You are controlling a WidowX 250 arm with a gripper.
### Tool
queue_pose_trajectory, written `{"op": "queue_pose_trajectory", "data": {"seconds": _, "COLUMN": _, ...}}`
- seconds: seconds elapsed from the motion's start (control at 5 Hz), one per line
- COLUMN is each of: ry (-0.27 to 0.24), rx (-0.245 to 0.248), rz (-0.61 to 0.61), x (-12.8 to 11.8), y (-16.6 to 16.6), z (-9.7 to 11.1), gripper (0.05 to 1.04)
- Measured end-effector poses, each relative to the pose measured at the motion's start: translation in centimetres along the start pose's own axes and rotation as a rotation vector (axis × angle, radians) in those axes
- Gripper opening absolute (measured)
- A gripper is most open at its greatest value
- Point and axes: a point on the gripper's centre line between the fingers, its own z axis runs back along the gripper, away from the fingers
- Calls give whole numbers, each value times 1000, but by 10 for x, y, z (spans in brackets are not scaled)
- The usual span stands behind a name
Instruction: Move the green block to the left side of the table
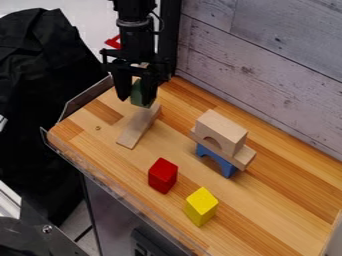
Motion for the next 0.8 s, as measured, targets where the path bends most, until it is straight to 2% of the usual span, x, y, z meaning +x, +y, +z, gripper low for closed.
{"op": "queue_pose_trajectory", "data": {"seconds": 0.2, "ry": 29, "rx": 8, "rz": -1, "x": -1, "y": 3, "z": -9, "gripper": 527}}
{"op": "queue_pose_trajectory", "data": {"seconds": 0.4, "ry": 45, "rx": 28, "rz": -10, "x": -1, "y": 3, "z": -14, "gripper": 527}}
{"op": "queue_pose_trajectory", "data": {"seconds": 0.8, "ry": 68, "rx": 34, "rz": -30, "x": -3, "y": 3, "z": -23, "gripper": 527}}
